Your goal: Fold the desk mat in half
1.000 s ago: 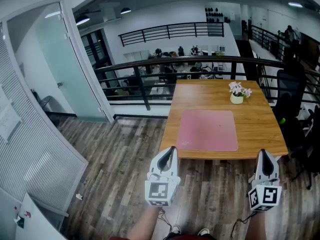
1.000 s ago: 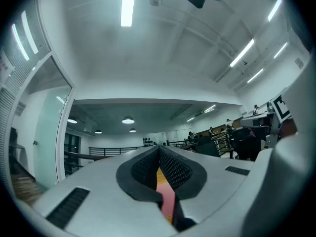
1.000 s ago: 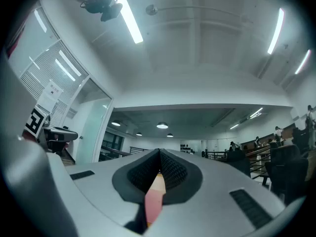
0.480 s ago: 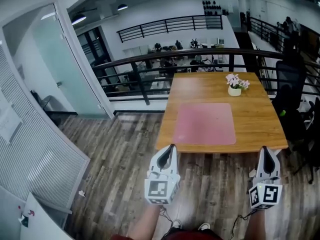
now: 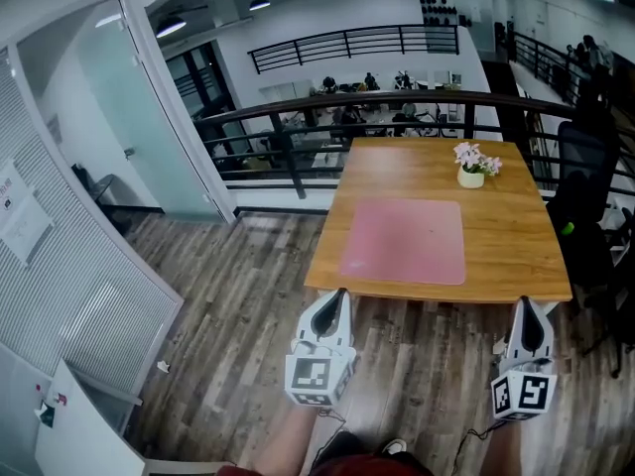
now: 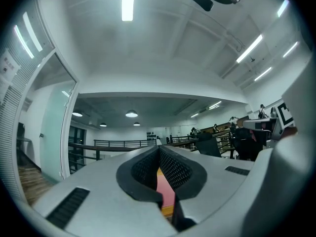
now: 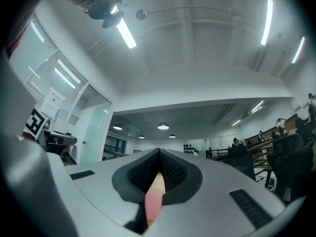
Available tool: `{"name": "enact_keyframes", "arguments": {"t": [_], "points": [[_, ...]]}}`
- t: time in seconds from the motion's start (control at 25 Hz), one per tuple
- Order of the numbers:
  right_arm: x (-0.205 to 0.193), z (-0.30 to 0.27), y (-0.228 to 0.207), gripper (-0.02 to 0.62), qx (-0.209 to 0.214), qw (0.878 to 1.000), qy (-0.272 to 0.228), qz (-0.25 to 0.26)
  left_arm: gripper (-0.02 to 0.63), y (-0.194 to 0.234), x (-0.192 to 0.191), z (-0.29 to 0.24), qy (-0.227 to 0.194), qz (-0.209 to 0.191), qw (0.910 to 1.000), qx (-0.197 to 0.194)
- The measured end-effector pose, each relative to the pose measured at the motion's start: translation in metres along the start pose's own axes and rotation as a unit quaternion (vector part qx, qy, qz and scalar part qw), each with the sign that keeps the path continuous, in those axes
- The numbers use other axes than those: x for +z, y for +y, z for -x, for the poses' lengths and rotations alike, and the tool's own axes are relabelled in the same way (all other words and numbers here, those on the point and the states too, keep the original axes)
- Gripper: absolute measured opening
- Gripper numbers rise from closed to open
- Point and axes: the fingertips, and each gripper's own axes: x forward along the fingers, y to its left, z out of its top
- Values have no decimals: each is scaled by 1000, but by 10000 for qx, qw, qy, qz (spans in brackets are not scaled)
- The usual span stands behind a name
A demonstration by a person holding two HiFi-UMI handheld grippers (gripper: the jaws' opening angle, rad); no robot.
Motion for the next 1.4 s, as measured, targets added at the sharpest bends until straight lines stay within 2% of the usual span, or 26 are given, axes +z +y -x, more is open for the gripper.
{"name": "enact_keyframes", "arguments": {"t": [0.28, 0.68, 1.04, 1.4], "points": [[-9, -5, -17, 9, 110, 9999, -10, -76, 18, -18, -6, -3, 58, -57, 9999, 151], [-28, -40, -25, 9, 125, 9998, 53, -113, 18, -8, -21, -38, 13, 1, 9999, 147], [-59, -113, -16, 9, 118, 9998, 164, -17, 18, 27, -48, -109, 26, 60, 10000, 39], [-87, -229, 8, 9, 65, 9995, 308, 47, 18, 94, -70, -206, 108, 120, 9998, -83]]}}
